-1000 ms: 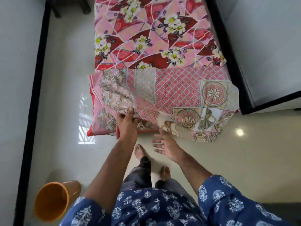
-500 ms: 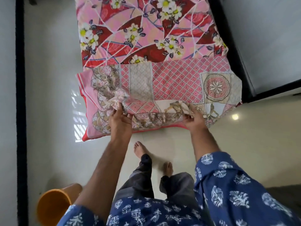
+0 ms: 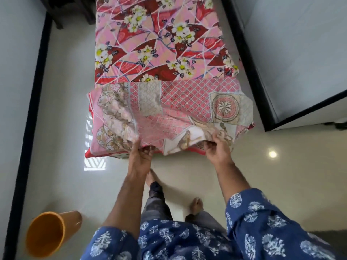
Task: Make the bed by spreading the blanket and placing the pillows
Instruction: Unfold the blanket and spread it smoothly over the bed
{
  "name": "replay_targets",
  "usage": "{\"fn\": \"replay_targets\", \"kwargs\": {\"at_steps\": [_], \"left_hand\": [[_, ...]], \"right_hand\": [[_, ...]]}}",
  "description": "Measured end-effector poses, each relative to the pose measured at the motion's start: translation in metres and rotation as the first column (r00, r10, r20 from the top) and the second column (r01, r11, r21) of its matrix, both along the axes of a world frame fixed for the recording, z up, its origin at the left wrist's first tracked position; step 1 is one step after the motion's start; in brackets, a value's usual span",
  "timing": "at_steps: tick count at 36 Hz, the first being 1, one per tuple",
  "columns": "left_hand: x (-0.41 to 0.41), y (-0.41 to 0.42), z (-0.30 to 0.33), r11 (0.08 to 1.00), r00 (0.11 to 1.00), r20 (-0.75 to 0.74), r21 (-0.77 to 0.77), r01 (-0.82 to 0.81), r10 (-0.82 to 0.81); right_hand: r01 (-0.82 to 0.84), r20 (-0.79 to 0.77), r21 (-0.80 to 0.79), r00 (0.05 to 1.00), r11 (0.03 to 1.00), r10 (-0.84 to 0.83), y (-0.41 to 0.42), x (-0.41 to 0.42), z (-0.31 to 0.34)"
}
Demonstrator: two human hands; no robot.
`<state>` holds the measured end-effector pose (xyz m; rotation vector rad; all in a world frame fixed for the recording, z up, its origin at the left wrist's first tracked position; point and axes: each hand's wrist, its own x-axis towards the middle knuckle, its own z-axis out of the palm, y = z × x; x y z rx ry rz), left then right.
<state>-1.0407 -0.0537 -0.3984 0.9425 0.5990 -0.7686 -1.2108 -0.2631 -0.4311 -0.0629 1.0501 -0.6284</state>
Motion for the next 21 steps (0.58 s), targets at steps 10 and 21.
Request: {"fn": "replay_targets", "kwargs": {"at_steps": [10, 21], "left_hand": [[-0.006, -0.009, 0.035, 0.925, 0.915, 0.138, -0.012, -0.381, 0.379], [0.009, -0.048, 0.193, 0.812, 0.838, 0.209, -0.446, -0.377, 0.504]], "right_hand": [[0.033, 0.126, 0.012, 0.991, 0.999, -0.034, -0.011, -0.057, 0.039], [0.034, 0.359, -0.345, 0.928, 0.938, 0.098, -0.08, -0.021, 0.192]]}}
